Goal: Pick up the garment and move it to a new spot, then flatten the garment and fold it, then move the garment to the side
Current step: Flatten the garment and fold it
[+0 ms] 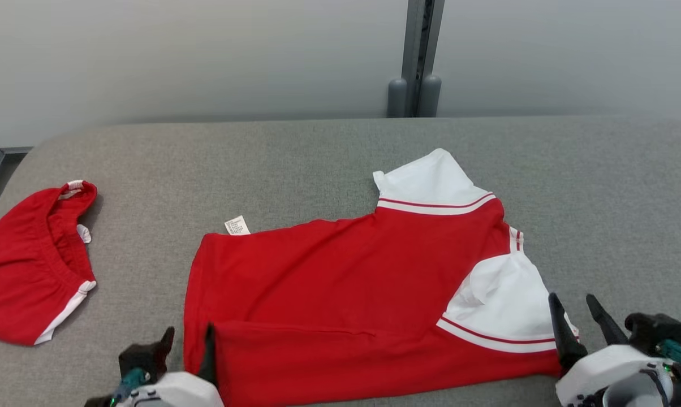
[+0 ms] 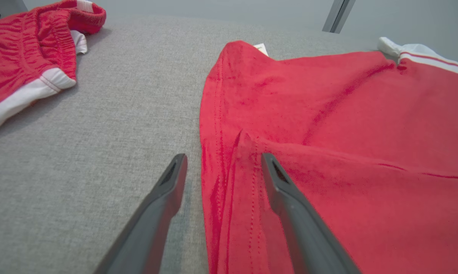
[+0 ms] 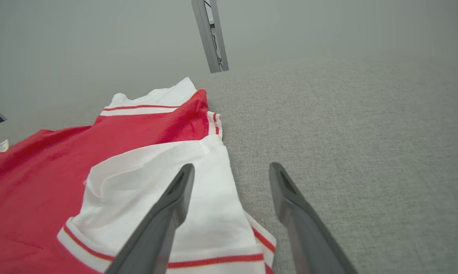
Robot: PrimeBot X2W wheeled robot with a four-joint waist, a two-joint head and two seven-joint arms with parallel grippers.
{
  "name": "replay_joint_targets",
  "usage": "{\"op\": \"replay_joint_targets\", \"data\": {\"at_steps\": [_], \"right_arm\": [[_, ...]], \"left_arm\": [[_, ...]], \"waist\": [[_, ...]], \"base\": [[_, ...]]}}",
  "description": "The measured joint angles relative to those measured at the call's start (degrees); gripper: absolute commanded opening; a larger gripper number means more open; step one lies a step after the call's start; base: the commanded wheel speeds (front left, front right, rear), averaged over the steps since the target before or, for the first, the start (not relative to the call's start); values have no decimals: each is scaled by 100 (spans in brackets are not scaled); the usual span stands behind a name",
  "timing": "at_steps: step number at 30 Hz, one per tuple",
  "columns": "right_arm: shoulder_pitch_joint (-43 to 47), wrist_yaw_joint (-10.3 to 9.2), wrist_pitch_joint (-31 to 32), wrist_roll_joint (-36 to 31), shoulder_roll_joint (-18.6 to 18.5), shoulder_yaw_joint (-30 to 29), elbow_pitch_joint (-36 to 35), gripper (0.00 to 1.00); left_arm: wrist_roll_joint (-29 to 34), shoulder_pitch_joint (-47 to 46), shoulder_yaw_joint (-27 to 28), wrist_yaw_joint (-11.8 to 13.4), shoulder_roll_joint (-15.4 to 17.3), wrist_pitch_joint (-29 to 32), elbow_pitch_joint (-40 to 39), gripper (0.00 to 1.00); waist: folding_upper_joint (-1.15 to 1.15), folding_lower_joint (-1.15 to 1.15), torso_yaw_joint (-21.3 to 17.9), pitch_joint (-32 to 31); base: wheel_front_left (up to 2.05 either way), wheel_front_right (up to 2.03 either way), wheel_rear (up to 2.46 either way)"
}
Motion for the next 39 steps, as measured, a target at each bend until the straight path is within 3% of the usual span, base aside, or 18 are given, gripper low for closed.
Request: {"op": "replay_joint_targets", "data": {"at_steps": [5, 14, 19, 24, 35, 36, 38, 39], "right_arm": [[-531, 0, 0, -133, 30, 155, -108, 100], [-1517, 0, 0, -245, 92, 632, 77, 100], [-1772, 0, 0, -177, 122, 832, 103, 100], [-1891, 0, 0, -91, 86, 901, 62, 100], [-1954, 0, 0, -3, 33, 916, 55, 100], [-1958, 0, 0, -3, 33, 921, 64, 100], [-1987, 0, 0, -4, 26, 933, 78, 100], [-2011, 0, 0, -5, 26, 943, 93, 100]], "left_arm": [[105, -919, -9, -5, 115, 55, 293, 100], [93, -2407, -33, -48, 337, 688, 1212, 100], [78, -2778, -13, 1, 442, 809, 1660, 100], [-25, -3011, 73, 35, 531, 528, 1855, 100], [-73, -3091, -89, -151, 348, 319, 2204, 100], [-69, -3093, -113, -152, 333, 301, 2230, 95], [-55, -3130, -168, -182, 332, 303, 2303, 27], [-56, -3155, -179, -200, 330, 302, 2330, 0]], "waist": [[0, 0, -29, 324], [0, 0, -203, 894], [0, 0, -303, 1149], [0, 0, -356, 1355], [0, 0, -333, 1418], [0, 0, -329, 1414], [0, 0, -325, 1416], [0, 0, -323, 1420]], "base": [[0, 0, 0], [0, 0, 0], [0, 0, 0], [0, 0, 0], [0, 0, 0], [0, 0, 0], [0, 0, 0], [0, 0, 0]]}}
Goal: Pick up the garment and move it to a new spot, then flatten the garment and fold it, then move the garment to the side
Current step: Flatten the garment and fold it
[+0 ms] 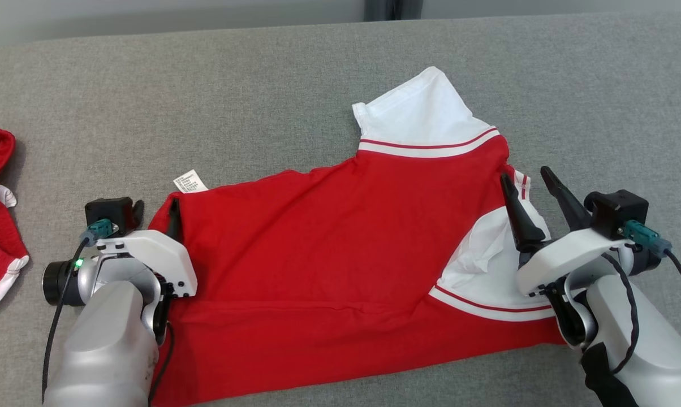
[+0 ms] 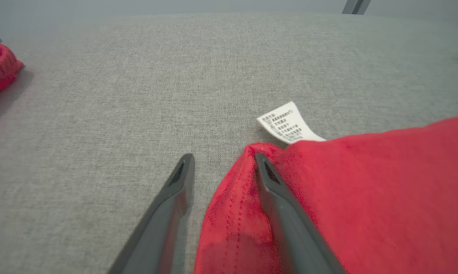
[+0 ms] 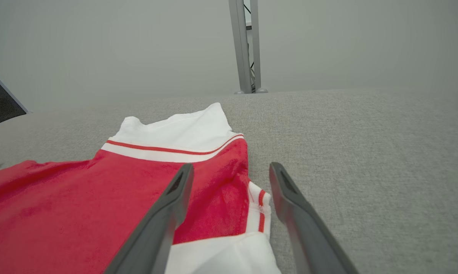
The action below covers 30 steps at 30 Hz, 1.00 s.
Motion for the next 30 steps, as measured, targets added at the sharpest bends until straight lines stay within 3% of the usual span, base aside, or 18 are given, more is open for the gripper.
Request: {"op": "replay_joint_targets", "data": {"at_steps": [12, 25, 30], "right_arm": [[-1245, 0, 170, -18, -192, 300, 668, 100], [-2845, 0, 1513, 86, -508, 376, 2258, 100], [-3221, 1, 1726, 26, -639, 495, 2633, 100]], "left_arm": [[147, -294, -292, 27, -120, -179, -26, 0], [109, -402, -747, 43, -322, -287, -786, 0], [-360, -398, -1279, 35, -327, -288, -1199, 0]], "waist": [[0, 0, 290, 166], [0, 0, 1089, 535], [0, 0, 1411, 736]], "base": [[0, 0, 0], [0, 0, 0], [0, 0, 0]]}}
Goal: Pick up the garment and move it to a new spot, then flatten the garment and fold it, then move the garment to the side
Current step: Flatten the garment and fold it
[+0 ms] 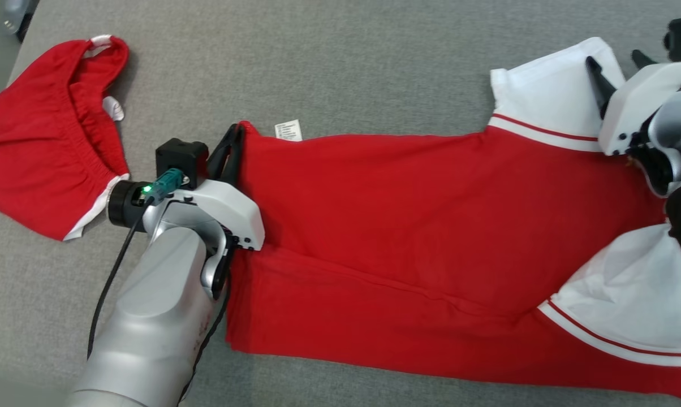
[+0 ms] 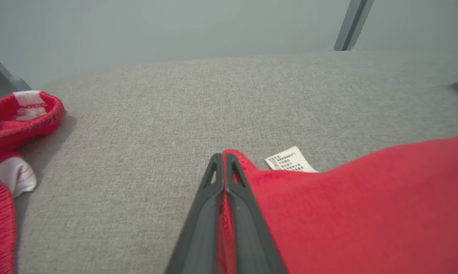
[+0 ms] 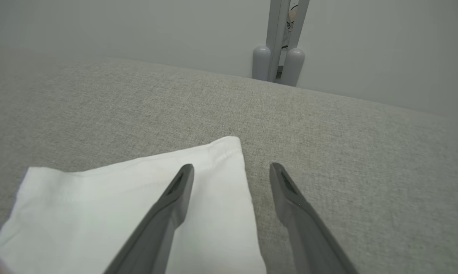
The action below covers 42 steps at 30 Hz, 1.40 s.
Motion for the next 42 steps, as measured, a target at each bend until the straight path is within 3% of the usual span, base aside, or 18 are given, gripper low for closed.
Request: {"op": "replay_joint_targets", "data": {"at_steps": [6, 7, 9, 16, 26, 32, 42], "right_arm": [[-266, 0, 148, -34, -107, 51, 420, 100], [-298, 0, 180, -44, -112, 82, 446, 93], [-374, 0, 191, -41, -119, 122, 472, 0], [-628, 0, -662, -162, -367, -37, 690, 0], [-610, 0, -1577, -208, -113, -297, 794, 0], [31, 0, -1699, 80, 135, -257, 135, 0], [2119, 0, -1711, 694, 132, -242, -1623, 0]], "left_arm": [[-472, 3, -598, 240, 3, -1, -303, 0], [-535, 3, -675, 280, 1, -1, -334, 0], [-631, 2, -779, 356, 1, -1, -389, 0], [-709, -75, -698, 604, -4, -9, -561, 0], [-537, -82, -168, 653, 167, -9, -535, 0], [-397, 271, 73, 594, 353, -9, -543, 0], [-257, 1384, 458, 561, 412, -9, -920, 0]], "waist": [[0, 0, 276, 179], [0, 0, 301, 201], [0, 0, 327, 238], [0, 0, 289, 246], [0, 0, -52, 34], [0, 0, -357, -305], [0, 0, -818, -1135]], "base": [[0, 0, 0], [0, 0, 0], [0, 0, 0], [0, 0, 0], [0, 0, 0], [0, 0, 0], [0, 0, 0]]}}
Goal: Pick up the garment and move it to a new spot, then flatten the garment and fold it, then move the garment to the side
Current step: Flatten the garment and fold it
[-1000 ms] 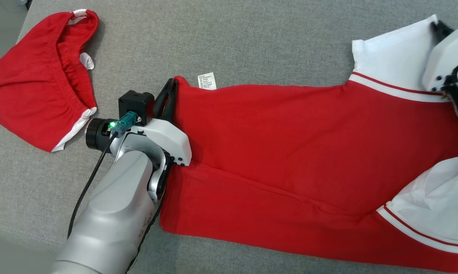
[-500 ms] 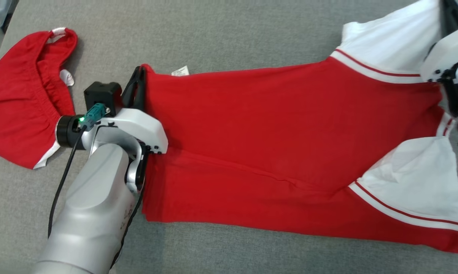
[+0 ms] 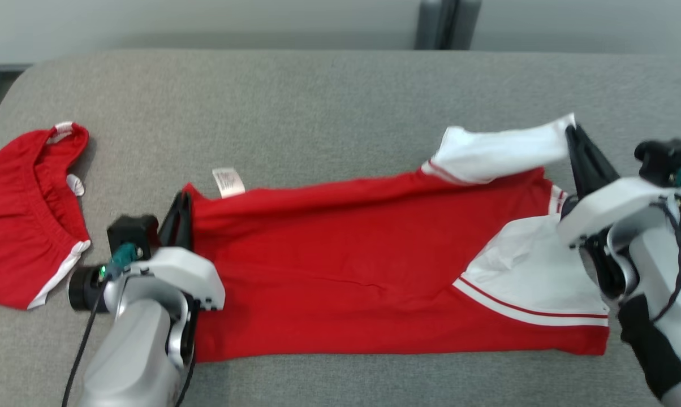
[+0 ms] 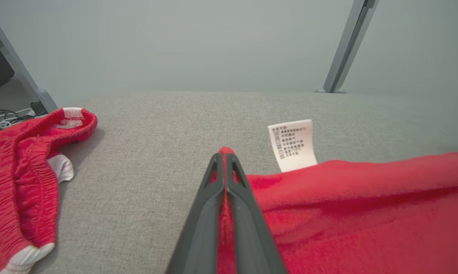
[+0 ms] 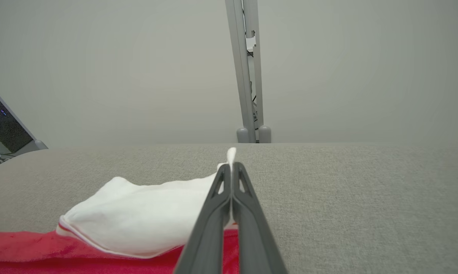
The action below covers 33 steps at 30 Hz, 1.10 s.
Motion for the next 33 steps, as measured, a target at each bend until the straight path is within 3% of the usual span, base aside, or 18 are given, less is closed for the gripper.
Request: {"op": "replay_joint_targets", "data": {"at_steps": [6, 21, 22, 23, 24, 33], "right_arm": [[1028, -1, 0, 215, 137, -189, -500, 0], [2104, -1, 0, -10, 377, -571, -435, 0], [2107, -1, 0, -42, 379, -617, -413, 14], [2109, -1, 0, -40, 392, -662, -367, 49], [2129, -1, 1, -38, 409, -701, -322, 100], [2186, -1, 0, -316, 452, -1344, -829, 100]], "left_arm": [[70, 719, 145, -31, -41, 0, -181, 0], [111, 1672, 383, -94, -185, 0, -15, 3], [116, 1709, 405, -96, -190, 0, -14, 37], [159, 1746, 417, -99, -191, 0, -27, 85], [199, 1798, 446, -96, -197, 0, -76, 100], [621, 2229, 787, 87, -254, 0, -770, 100]], "waist": [[0, 0, -196, -436], [0, 0, -263, -916], [0, 0, -255, -917], [0, 0, -244, -919], [0, 0, -231, -921], [0, 0, -78, -902]], "base": [[0, 0, 0], [0, 0, 0], [0, 0, 0], [0, 0, 0], [0, 0, 0], [0, 0, 0]]}}
